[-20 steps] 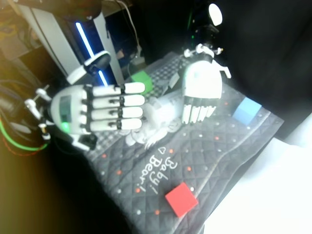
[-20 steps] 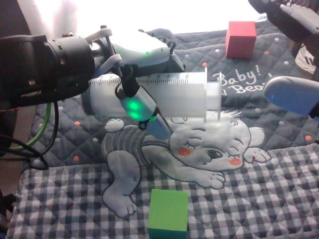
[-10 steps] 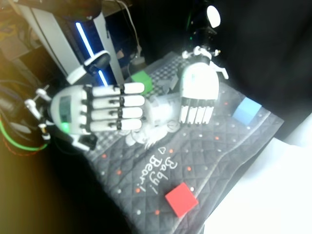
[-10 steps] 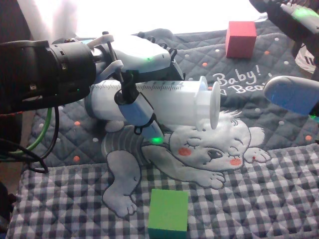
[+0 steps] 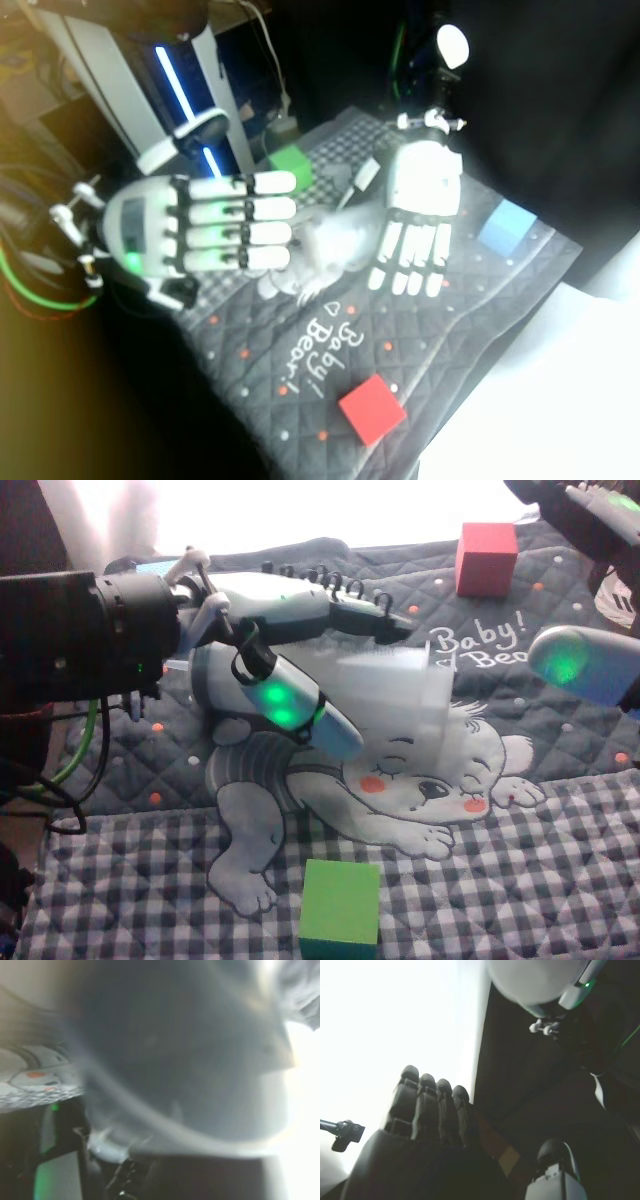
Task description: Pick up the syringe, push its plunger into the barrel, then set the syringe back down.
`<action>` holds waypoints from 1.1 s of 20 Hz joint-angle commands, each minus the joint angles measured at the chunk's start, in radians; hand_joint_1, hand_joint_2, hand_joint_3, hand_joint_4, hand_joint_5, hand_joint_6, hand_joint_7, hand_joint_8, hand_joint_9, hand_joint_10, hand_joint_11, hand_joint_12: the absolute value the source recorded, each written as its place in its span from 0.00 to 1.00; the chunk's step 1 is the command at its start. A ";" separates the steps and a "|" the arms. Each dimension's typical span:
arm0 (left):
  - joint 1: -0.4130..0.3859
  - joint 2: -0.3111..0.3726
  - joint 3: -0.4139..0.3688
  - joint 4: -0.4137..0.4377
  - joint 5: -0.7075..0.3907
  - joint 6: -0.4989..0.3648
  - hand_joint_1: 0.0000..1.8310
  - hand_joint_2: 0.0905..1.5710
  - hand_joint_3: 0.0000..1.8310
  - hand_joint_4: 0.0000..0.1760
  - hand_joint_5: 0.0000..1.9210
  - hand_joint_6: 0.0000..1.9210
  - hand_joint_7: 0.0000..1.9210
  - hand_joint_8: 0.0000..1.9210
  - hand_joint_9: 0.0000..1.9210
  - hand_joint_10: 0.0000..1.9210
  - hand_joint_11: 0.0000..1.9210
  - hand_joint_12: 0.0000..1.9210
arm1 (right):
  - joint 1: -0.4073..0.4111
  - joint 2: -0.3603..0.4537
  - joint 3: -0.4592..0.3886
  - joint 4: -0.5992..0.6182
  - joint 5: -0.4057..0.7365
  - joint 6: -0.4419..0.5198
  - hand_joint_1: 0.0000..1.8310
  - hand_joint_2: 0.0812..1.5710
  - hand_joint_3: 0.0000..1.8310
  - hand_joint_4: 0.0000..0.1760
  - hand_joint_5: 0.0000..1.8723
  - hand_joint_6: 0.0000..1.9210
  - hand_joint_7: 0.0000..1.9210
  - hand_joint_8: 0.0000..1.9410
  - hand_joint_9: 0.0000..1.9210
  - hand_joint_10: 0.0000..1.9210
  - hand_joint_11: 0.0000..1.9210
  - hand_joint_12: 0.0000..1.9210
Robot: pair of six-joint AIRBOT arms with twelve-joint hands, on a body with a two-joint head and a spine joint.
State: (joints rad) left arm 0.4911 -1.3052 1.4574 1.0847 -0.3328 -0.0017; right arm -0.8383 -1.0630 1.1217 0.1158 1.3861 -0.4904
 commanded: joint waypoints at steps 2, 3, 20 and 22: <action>-0.015 0.004 -0.015 -0.022 -0.057 0.027 0.29 0.43 0.00 1.00 0.00 0.00 0.00 0.00 0.00 0.00 0.00 0.00 | 0.011 0.007 -0.001 0.003 0.123 0.005 0.03 0.52 0.00 0.00 0.04 0.00 0.02 0.00 0.00 0.00 0.00 0.00; -0.015 0.007 -0.023 -0.027 -0.054 0.046 0.29 0.42 0.00 1.00 0.00 0.00 0.00 0.00 0.00 0.00 0.00 0.00 | 0.011 0.007 -0.002 0.003 0.123 0.005 0.03 0.51 0.00 0.00 0.04 0.00 0.02 0.00 0.00 0.00 0.00 0.00; -0.007 0.411 -0.369 -0.739 -0.409 0.860 0.15 0.57 0.01 0.00 0.00 0.00 0.00 0.00 0.00 0.00 0.00 0.00 | 0.012 0.051 -0.031 -0.012 0.125 -0.039 0.13 0.46 0.00 0.20 0.08 0.00 0.01 0.00 0.00 0.00 0.01 0.00; 0.015 0.444 -0.400 -0.768 -0.451 0.895 0.33 0.57 0.00 0.49 0.00 0.00 0.00 0.00 0.00 0.00 0.00 0.00 | 0.019 0.071 -0.045 -0.015 0.125 -0.060 0.14 0.49 0.00 0.08 0.08 0.00 0.01 0.00 0.00 0.00 0.01 0.01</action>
State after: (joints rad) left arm 0.5243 -0.8524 1.0477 0.3370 -0.6659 0.8936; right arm -0.8280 -0.9955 1.0725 0.0826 1.3895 -0.5541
